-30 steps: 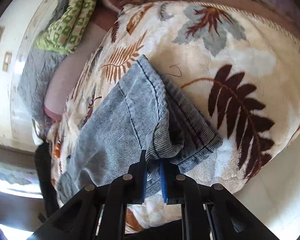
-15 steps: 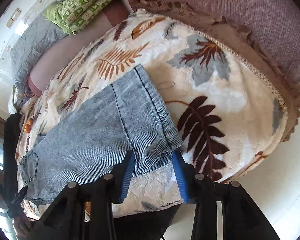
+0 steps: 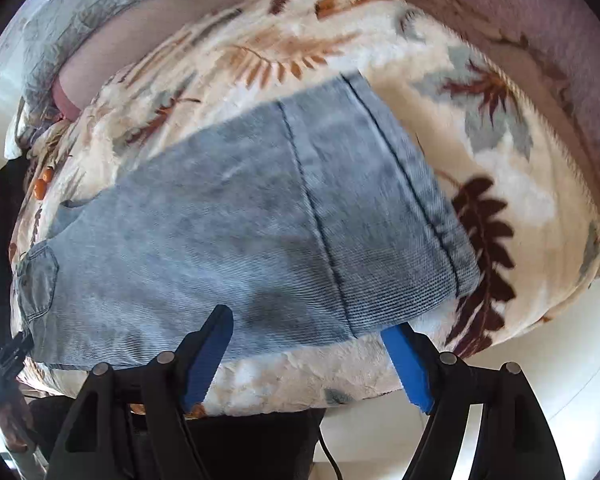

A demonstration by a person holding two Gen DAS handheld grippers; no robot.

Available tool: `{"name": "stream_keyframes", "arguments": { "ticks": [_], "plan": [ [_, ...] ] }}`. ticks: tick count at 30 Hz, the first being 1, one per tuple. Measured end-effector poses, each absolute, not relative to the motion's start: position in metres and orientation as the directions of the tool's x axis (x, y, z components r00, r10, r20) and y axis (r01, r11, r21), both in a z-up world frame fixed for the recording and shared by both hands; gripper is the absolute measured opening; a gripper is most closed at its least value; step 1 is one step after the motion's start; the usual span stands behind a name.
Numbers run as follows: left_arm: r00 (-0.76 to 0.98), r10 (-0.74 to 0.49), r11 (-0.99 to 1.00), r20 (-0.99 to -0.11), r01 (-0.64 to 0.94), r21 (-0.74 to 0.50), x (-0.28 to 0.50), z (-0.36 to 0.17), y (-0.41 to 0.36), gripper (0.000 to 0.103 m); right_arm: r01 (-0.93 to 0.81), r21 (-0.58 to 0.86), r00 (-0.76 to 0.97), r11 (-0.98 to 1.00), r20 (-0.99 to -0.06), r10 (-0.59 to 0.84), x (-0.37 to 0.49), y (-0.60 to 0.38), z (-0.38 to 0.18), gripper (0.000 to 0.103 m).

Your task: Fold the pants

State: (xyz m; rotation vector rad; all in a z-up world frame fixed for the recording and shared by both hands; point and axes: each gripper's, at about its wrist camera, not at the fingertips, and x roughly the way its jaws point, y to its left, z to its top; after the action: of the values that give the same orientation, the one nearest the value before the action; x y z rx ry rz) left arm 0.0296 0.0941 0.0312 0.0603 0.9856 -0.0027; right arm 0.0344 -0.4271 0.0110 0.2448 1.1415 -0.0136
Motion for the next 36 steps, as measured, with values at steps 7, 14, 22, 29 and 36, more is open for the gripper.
{"name": "stream_keyframes", "arguments": {
  "ticks": [7,14,22,29,36],
  "plan": [
    [0.503,-0.027,0.999,-0.864,0.052,-0.001,0.075,0.005,0.063,0.086,-0.266,0.183,0.471,0.946,-0.832,0.293,0.124,-0.262,0.078,0.078],
    [0.524,-0.008,0.995,-0.851,0.087,0.044,0.065,-0.027,0.060,0.087,-0.472,0.036,0.292,0.881,-0.936,0.195,0.188,-0.132,-0.003,0.049],
    [0.522,-0.001,0.996,-0.853,0.074,0.045,0.065,-0.027,0.064,0.088,-0.542,-0.043,0.330,0.839,-0.929,0.166,0.193,-0.109,-0.037,0.012],
    [0.514,0.002,0.996,-0.858,0.073,0.046,0.065,-0.027,0.063,0.089,-0.517,-0.326,0.517,0.792,-0.856,-0.014,0.203,-0.081,-0.024,0.003],
    [0.520,0.006,0.996,-0.854,0.072,0.050,0.064,-0.026,0.062,0.089,-0.430,-0.152,0.469,0.890,-0.880,0.076,0.215,-0.111,-0.024,0.005]
  ]
}}
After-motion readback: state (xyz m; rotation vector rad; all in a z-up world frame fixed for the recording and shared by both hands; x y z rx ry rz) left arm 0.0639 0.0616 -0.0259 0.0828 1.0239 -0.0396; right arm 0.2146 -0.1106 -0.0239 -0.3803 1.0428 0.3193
